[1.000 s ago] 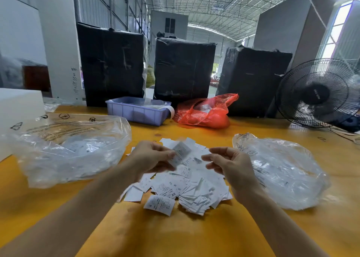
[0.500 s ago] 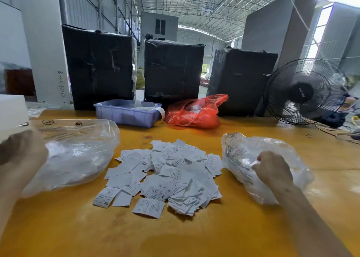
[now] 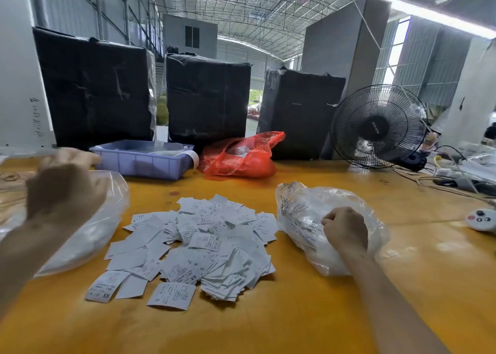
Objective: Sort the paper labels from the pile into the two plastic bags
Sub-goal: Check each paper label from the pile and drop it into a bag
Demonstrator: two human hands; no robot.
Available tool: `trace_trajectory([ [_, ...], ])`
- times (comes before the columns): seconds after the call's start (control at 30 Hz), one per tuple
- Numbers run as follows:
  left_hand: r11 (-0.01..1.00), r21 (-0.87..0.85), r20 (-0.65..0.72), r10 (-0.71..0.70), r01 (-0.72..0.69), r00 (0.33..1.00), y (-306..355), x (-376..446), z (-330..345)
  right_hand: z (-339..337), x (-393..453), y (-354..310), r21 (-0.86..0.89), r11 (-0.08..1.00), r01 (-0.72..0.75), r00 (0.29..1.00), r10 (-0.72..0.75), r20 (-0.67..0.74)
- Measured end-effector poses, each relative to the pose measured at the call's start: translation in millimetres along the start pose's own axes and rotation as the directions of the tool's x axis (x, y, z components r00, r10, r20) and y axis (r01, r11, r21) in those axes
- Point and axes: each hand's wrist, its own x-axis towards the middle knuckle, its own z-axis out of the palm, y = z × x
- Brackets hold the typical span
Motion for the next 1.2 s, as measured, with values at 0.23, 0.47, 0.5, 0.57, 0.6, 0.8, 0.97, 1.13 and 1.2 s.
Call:
trace_trajectory([
  [0.23, 0.937, -0.239, 0.123, 0.289, -0.255, 0.949, 75, -41, 6, -5, 1, -6, 0.318, 0.946, 0.065, 0.97, 0.016, -0.244],
  [0.47, 0.877, -0.413, 0.212, 0.354, -0.245, 0.911, 93, -62, 17, -6, 0, -13, 0.44, 0.894, 0.085, 0.967, 0.031, -0.252],
  [0.5, 0.858, -0.455, 0.199, 0.36, -0.239, 0.911, 95, -64, 19, -8, -2, -19, 0.539, 0.838, 0.085, 0.973, 0.047, -0.227],
  [0.57, 0.81, -0.565, 0.213, 0.325, -0.156, 0.921, 99, -66, 18, -16, -11, -36, 0.805, 0.593, -0.001, 0.995, 0.081, -0.058],
  [0.6, 0.773, -0.631, 0.278, 0.296, -0.058, 0.914, 102, -67, 16, -19, -19, -48, 0.898, 0.432, -0.088, 0.996, 0.049, 0.074],
  [0.8, 0.404, -0.616, 0.788, 0.301, 0.676, 0.538, 116, -70, 6, -8, -79, -103, 0.88, 0.311, -0.359, 0.831, -0.323, 0.454],
  [0.97, 0.31, -0.6, 0.8, 0.255, 0.738, 0.543, 114, -74, 6, 8, -101, -111, 0.882, 0.353, -0.313, 0.803, -0.398, 0.444],
  [1.13, 0.285, -0.618, 0.755, -0.042, 0.733, 0.654, 99, -58, 12, 27, -104, -106, 0.791, 0.61, 0.05, 0.841, -0.453, 0.297],
  [1.2, 0.284, -0.627, 0.726, -0.122, 0.725, 0.676, 89, -51, 15, 37, -106, -104, 0.598, 0.711, 0.369, 0.797, -0.573, 0.191],
])
